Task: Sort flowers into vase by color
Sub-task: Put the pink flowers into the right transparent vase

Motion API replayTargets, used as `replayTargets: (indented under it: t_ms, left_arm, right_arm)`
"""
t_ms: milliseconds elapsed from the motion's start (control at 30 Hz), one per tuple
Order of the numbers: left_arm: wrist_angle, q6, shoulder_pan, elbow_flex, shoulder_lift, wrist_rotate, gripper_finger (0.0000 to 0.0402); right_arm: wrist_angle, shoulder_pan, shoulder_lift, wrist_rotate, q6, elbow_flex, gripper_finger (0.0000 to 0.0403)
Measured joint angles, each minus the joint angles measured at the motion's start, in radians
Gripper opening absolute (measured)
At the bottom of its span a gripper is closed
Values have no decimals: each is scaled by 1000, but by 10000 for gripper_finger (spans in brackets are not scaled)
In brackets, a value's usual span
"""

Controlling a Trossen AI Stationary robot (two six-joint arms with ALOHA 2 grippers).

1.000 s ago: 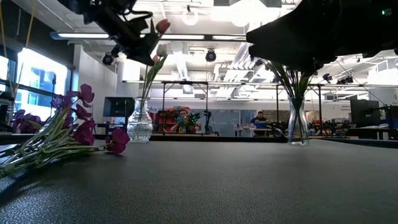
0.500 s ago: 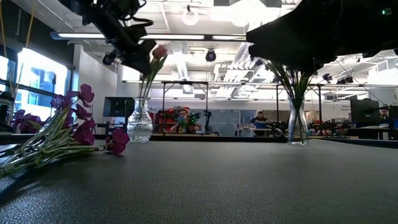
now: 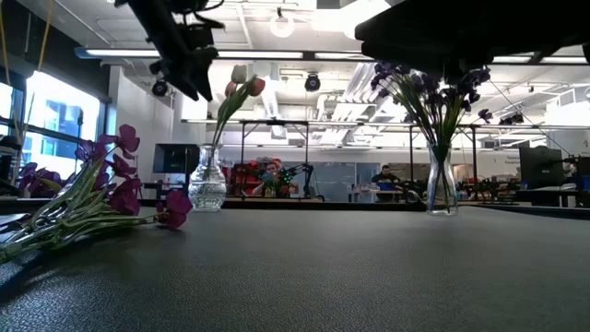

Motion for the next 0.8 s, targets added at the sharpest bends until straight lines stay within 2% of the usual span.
replayTargets:
  t_ms: [133,233,367,467,600,700,800]
  left_arm:
    - [-147,-14,-7,104,0,-1,247]
    - [-234,-41,-42,154,-26,-10,249]
    - [-243,-78,-172,106,-131,-64,241]
    - [-244,-154,-314,36,-225,-114,236]
    - [-238,-279,-523,-82,-348,-138,232]
    - [-238,-371,-665,-176,-414,-193,232]
    - [-235,-469,-787,-258,-463,-237,232]
  right_arm:
    - [-26,19,0,123,-28,42,162]
    - [-109,34,-12,235,-28,84,164]
    - [-349,35,-29,240,-13,211,187]
    - [-691,5,-28,156,113,376,216]
    - [-1105,-76,33,-41,354,616,263]
    - [-1212,-127,133,-199,443,754,296]
    - [-1242,-164,272,-354,499,893,317]
